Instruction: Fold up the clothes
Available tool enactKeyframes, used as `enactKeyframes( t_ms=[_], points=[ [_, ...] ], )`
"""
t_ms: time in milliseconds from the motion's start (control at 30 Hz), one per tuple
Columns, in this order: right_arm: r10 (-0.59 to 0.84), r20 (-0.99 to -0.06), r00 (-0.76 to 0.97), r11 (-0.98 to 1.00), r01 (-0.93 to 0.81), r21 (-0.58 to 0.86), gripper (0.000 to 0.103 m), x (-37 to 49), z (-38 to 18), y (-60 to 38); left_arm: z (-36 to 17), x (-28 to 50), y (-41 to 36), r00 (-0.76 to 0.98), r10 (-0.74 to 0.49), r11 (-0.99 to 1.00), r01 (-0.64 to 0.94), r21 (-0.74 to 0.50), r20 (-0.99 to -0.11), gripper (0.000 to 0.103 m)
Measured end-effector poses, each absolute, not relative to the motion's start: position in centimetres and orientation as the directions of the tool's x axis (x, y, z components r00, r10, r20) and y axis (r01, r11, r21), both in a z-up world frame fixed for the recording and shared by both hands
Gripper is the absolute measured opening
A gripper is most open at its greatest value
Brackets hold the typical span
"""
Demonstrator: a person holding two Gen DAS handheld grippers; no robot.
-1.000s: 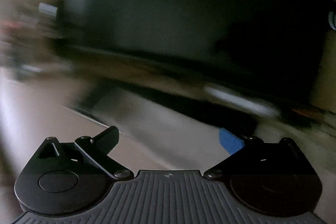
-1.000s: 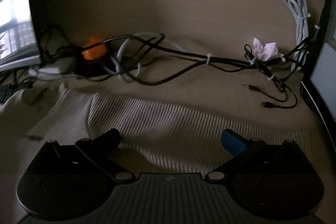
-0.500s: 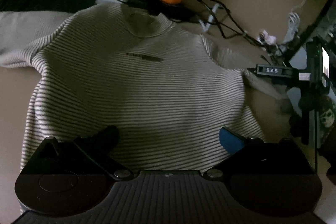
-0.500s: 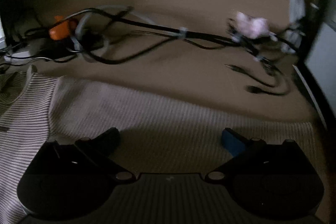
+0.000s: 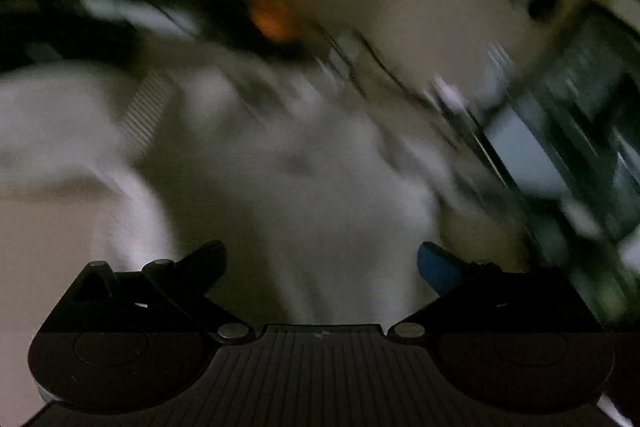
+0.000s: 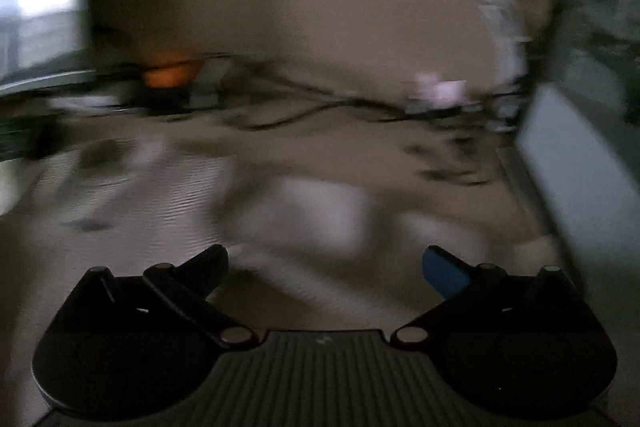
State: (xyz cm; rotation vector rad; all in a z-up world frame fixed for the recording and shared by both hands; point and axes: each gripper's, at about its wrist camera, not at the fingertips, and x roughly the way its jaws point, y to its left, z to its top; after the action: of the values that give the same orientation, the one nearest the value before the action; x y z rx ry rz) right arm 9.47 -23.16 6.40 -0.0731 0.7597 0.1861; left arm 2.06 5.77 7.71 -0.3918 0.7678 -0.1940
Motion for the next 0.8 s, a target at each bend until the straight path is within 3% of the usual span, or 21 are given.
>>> enactKeyframes(
  t_ms=[167, 333, 433, 567, 633, 800],
  points=[
    [0.353, -0.736, 0.577, 0.907, -0.404, 0.118, 0.103, 4.4, 5.9, -18.6, 7.9, 5.2, 13.3, 0.791, -0.081, 0.928, -0.163, -0.336, -0.607, 0.103],
    [0.455, -0.756, 0.471, 0.867, -0.429, 0.254, 0.103, 3.4, 4.3, -17.1, 5.0, 6.3, 18.9, 0.721, 0.000, 0.866, -0.346, -0.360, -0.693, 0.103],
    [0.462, -0.767, 0.444, 0.866, -0.413, 0.283, 0.103, 3.9, 3.5, -17.0, 3.5, 6.0, 21.2, 0.694, 0.034, 0.827, -0.424, -0.370, -0.719, 0.103],
    [0.463, -0.757, 0.460, 0.870, -0.399, 0.290, 0.103, 4.0, 3.1, -16.9, 3.4, 5.3, 22.3, 0.663, 0.138, 0.842, -0.470, -0.265, -0.736, 0.103],
    [0.447, -0.752, 0.484, 0.881, -0.385, 0.276, 0.103, 3.8, 2.6, -16.3, 3.4, 5.0, 22.7, 0.668, 0.130, 0.855, -0.449, -0.258, -0.733, 0.103],
    [0.339, -0.792, 0.508, 0.902, -0.416, 0.119, 0.103, 3.2, 2.0, -13.7, 3.7, 4.8, 21.5, 0.646, 0.136, 0.885, -0.420, -0.201, -0.751, 0.103]
  ],
)
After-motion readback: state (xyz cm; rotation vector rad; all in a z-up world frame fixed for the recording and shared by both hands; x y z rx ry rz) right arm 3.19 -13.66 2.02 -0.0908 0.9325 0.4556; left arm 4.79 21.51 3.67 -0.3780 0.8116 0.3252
